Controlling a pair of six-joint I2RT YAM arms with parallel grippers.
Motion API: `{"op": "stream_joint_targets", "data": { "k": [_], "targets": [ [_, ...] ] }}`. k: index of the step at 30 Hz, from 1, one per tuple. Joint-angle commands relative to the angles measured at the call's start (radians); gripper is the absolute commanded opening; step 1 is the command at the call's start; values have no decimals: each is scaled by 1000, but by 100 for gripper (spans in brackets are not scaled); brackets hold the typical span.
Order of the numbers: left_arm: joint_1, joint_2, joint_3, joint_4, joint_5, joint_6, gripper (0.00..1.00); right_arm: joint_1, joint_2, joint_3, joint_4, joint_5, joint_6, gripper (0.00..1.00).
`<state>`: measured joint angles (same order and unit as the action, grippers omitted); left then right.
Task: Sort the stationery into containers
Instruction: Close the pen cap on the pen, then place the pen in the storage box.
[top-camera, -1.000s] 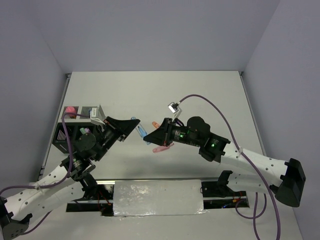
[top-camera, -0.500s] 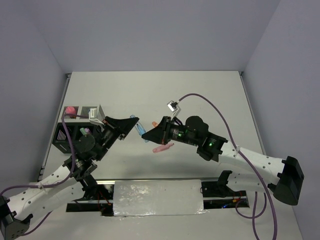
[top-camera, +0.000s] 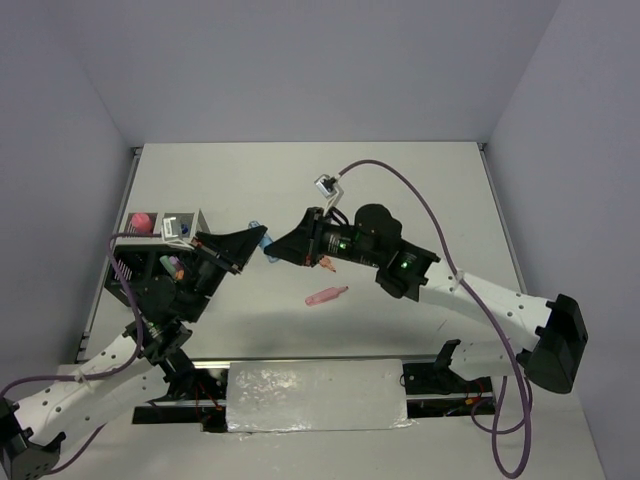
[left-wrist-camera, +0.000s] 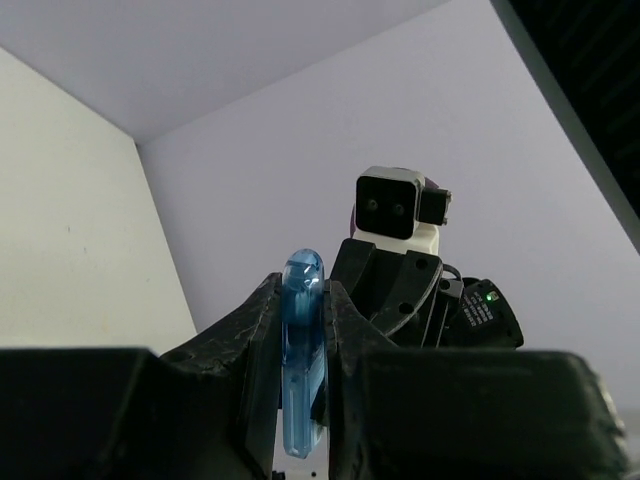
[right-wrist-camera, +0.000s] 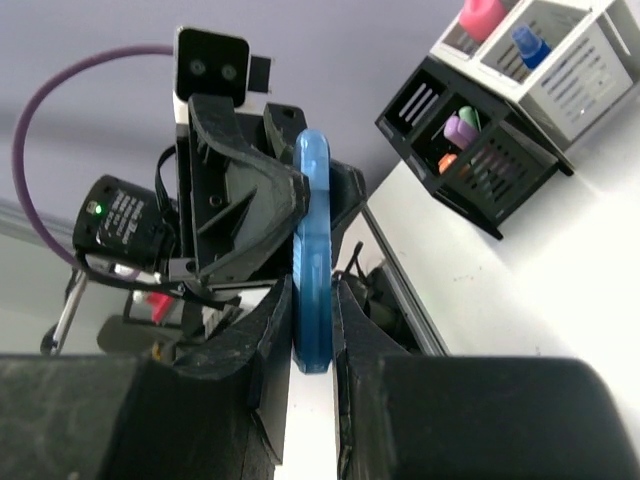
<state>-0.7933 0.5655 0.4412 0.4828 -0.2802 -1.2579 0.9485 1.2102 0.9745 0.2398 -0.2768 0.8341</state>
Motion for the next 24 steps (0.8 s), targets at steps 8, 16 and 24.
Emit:
{"op": "stream_joint_targets", "data": {
  "k": [8, 16, 24],
  "targets": [
    [-44, -27, -29, -149, 234, 101, 0, -60, 181, 291, 61, -97, -38, 1],
    [-40, -43, 292, -836, -253, 293, 0, -125, 86, 30, 142, -157, -44, 28],
    [-38, 34, 445, -862, -223, 400, 0, -249, 129, 52, 148, -358, -81, 6]
  ]
}}
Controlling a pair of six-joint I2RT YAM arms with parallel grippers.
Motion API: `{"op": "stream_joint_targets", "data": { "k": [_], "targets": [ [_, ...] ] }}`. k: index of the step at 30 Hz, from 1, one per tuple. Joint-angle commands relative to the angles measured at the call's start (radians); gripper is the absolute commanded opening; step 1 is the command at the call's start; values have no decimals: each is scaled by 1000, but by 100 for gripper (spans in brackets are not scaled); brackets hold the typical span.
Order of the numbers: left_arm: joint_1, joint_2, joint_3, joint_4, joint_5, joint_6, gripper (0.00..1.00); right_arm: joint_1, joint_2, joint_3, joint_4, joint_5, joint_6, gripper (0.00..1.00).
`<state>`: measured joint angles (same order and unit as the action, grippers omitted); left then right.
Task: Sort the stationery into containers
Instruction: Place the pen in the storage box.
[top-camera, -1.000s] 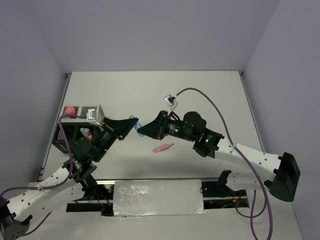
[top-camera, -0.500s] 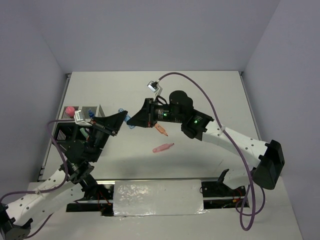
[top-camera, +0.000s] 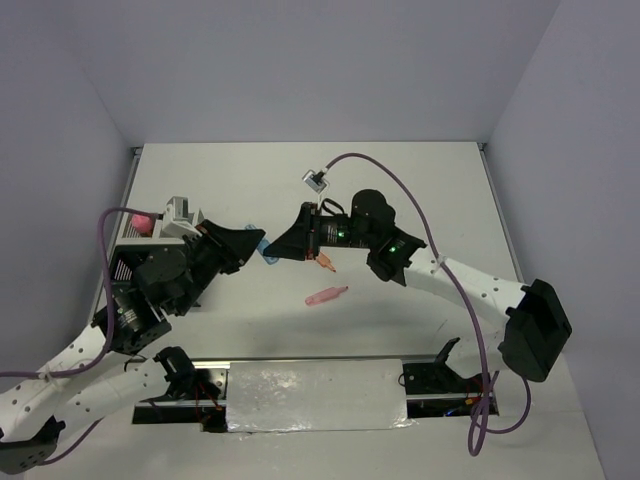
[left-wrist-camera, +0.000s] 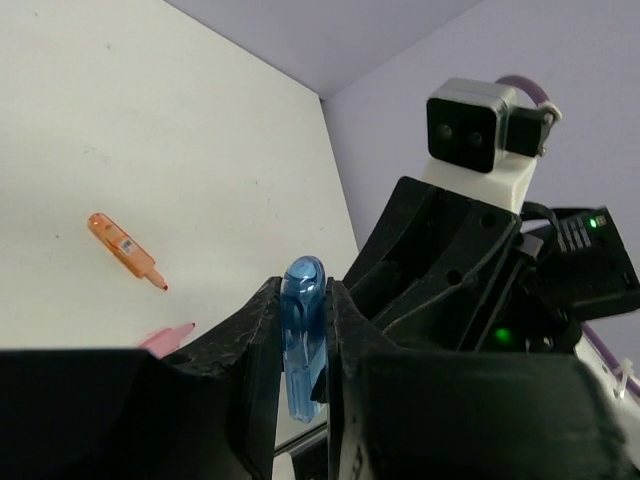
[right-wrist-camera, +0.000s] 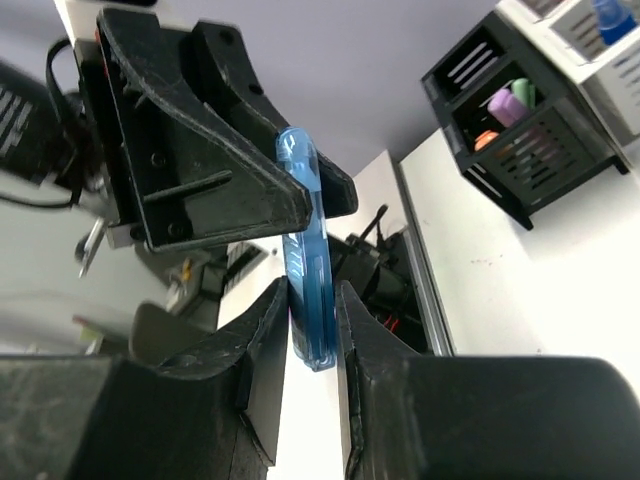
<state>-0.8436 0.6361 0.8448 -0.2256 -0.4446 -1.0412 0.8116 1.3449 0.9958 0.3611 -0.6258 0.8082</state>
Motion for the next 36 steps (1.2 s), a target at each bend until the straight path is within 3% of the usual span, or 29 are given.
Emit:
{"op": "stream_joint_targets", "data": {
  "k": [1, 3, 4, 8, 15, 17, 18, 19, 20, 22, 25, 29, 36],
  "targets": [
    [12, -36, 42, -150, -52, 188, 0, -115, 6, 40, 35, -49, -60, 11],
    [12, -39, 45, -167, -81, 191, 0, -114, 40, 58, 56, -109, -61, 28],
    [12, -39, 57, -187, -107, 188, 0, -115, 43, 58, 61, -129, -61, 47],
    [12, -13, 129, -340, -288, 149, 0, -146, 27, 27, 10, -80, -96, 63],
    [46, 172, 321, -716, -673, -3, 0, -296, -82, -120, -60, -59, -89, 66],
    [196, 305, 391, -885, -734, -81, 0, -298, -118, -132, -105, -29, -138, 66],
    [280, 347, 407, -876, -703, -33, 0, -296, -147, -144, -132, -22, -151, 66],
    [442, 406, 419, -786, -663, 34, 0, -298, -162, -152, -139, -28, -171, 66],
    [521, 427, 418, -731, -582, 147, 0, -298, -194, -164, -169, -31, -181, 66],
    [688, 459, 402, -660, -540, 208, 0, -296, -233, -177, -211, -9, -225, 66],
    [834, 511, 398, -664, -560, 205, 0, -296, -325, -216, -260, 11, -266, 66],
    [896, 527, 347, -655, -626, 178, 0, -296, -441, -269, -254, 0, -271, 68],
    [928, 550, 225, -615, -629, 95, 3, -298, -507, -296, -228, -74, -245, 68]
  ]
}}
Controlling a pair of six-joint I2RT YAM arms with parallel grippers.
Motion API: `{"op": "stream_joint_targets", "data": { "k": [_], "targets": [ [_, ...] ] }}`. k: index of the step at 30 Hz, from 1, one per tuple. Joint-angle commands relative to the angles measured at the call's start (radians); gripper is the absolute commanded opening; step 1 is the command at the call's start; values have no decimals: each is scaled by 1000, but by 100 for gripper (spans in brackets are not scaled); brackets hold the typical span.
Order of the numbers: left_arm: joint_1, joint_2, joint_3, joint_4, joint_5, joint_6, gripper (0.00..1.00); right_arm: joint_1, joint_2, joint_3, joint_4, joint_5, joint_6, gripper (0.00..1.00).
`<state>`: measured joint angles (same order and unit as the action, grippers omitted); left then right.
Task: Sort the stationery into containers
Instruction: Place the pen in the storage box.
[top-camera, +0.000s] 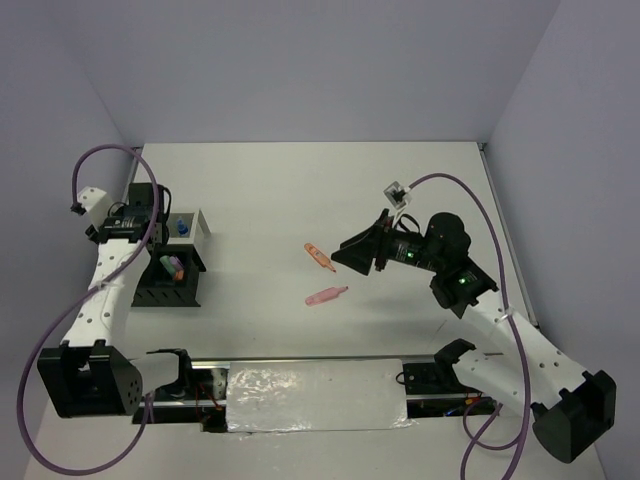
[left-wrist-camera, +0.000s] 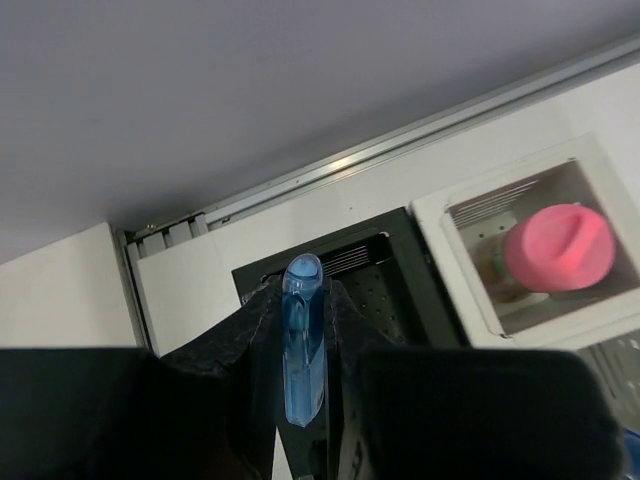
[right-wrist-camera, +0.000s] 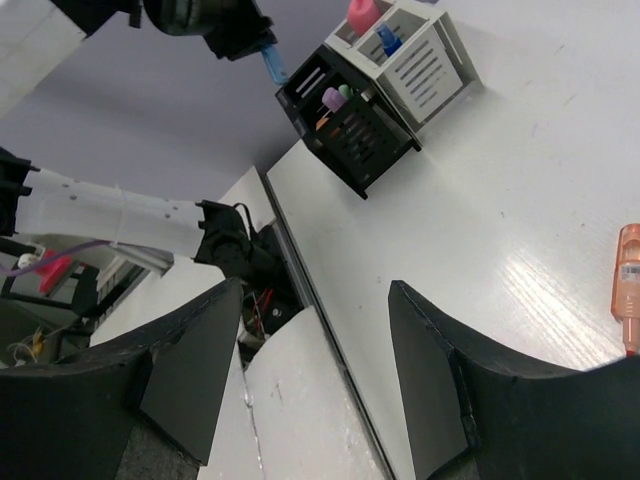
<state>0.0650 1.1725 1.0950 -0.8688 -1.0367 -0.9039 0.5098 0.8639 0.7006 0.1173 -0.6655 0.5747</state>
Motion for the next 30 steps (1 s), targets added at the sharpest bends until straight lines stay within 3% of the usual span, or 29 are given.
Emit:
{"op": "stream_joint_targets", "data": {
  "k": [1, 7, 17, 21, 24, 25, 28, 30],
  "targets": [
    [27, 22, -29, 31, -28, -55, 2, 6, -35, 2, 10, -39, -13, 68],
    [78, 88, 9, -4, -20, -73, 0, 6, -78, -6, -10, -48, -4, 68],
    [96, 70, -32, 89, 41, -7, 32, 16, -109, 22, -73, -14, 30, 68],
    [154, 82, -52, 160, 130, 49, 35, 30, -124, 31, -94, 20, 31, 68],
    [171, 105, -34, 131, 153, 36, 56, 39, -129, 30, -105, 27, 31, 68],
    [171, 104, -32, 117, 152, 22, 71, 41, -129, 30, -110, 41, 27, 68],
    [171, 49, -50, 128, 170, 37, 94, 52, -118, 39, -163, 88, 2, 69],
    [171, 20, -63, 149, 208, 46, 99, 62, -85, 46, -232, 141, -13, 69]
  ]
}}
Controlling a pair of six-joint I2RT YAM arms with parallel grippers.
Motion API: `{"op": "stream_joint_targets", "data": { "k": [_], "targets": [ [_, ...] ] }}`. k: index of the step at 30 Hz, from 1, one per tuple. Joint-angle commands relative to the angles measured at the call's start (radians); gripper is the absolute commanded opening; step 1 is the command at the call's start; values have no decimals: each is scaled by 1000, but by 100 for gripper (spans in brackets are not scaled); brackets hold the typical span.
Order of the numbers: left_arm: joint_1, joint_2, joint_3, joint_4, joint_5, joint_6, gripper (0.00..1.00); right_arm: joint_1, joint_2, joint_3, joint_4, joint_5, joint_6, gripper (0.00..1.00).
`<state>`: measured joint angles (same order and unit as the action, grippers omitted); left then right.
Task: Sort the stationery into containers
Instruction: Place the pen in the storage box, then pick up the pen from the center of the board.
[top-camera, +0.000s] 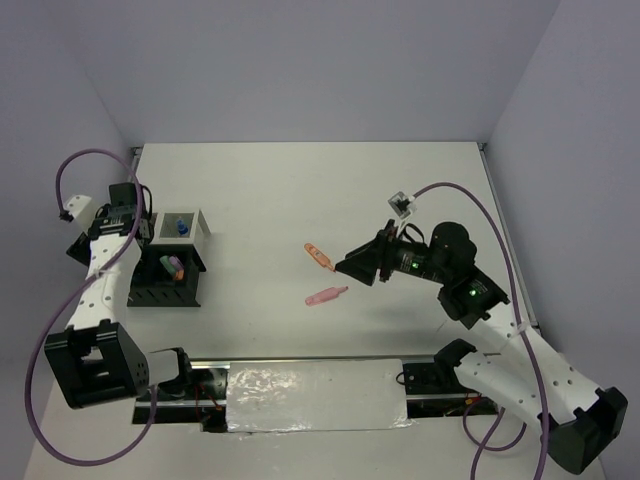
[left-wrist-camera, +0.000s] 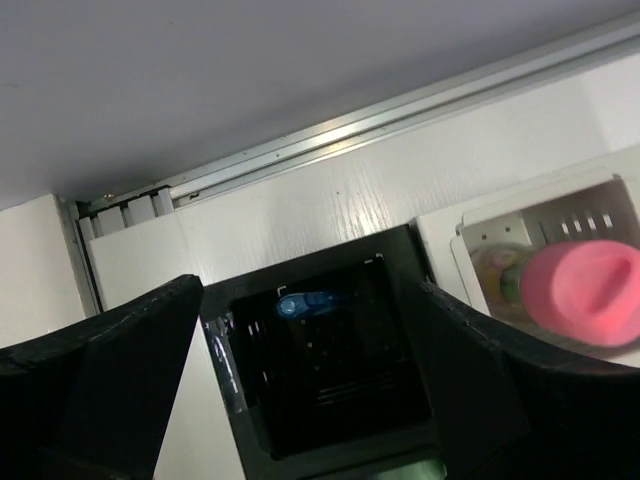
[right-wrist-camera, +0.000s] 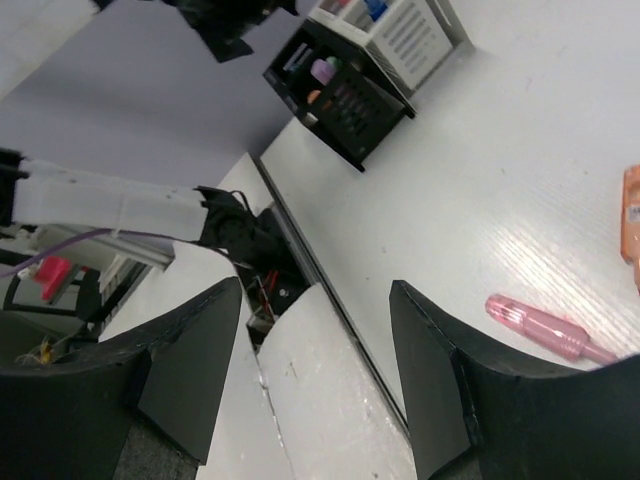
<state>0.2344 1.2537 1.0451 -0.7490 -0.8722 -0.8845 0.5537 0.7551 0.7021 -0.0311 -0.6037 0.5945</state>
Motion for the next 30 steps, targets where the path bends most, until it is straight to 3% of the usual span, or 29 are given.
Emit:
{"op": "stream_joint_targets", "data": {
  "k": [1, 3, 4, 6, 8, 9, 11, 16, 19, 23, 30],
  "targets": [
    [-3, -79, -20, 39, 67, 38, 99, 25, 42, 49, -119, 122, -42, 69],
    [-24, -137, -29, 88, 154, 96, 99, 67, 119, 81, -244, 318, -50, 70],
    [-79, -163, -43, 117, 183, 128, 99, 83, 151, 95, -286, 388, -53, 76],
    [-162, -246, -54, 199, 257, 228, 99, 113, 246, 132, -389, 585, -42, 77],
    [-318, -335, -80, 241, 282, 306, 99, 126, 301, 131, -424, 736, 19, 78],
    [-363, -359, -97, 272, 326, 329, 99, 127, 311, 122, -428, 764, 52, 99],
    [-444, -427, -114, 278, 401, 349, 99, 133, 342, 109, -435, 862, 102, 100],
    [-461, -571, -207, 290, 828, 468, 99, 247, 435, 106, -438, 1021, 322, 100],
    [-464, -660, -243, 303, 984, 544, 99, 319, 606, 193, -531, 1120, 491, 100],
    [-471, -755, -287, 347, 996, 516, 99, 403, 782, 381, -745, 1214, 755, 100],
    [-486, -714, -281, 329, 1013, 525, 99, 477, 995, 526, -826, 1196, 919, 93]
  ]
}}
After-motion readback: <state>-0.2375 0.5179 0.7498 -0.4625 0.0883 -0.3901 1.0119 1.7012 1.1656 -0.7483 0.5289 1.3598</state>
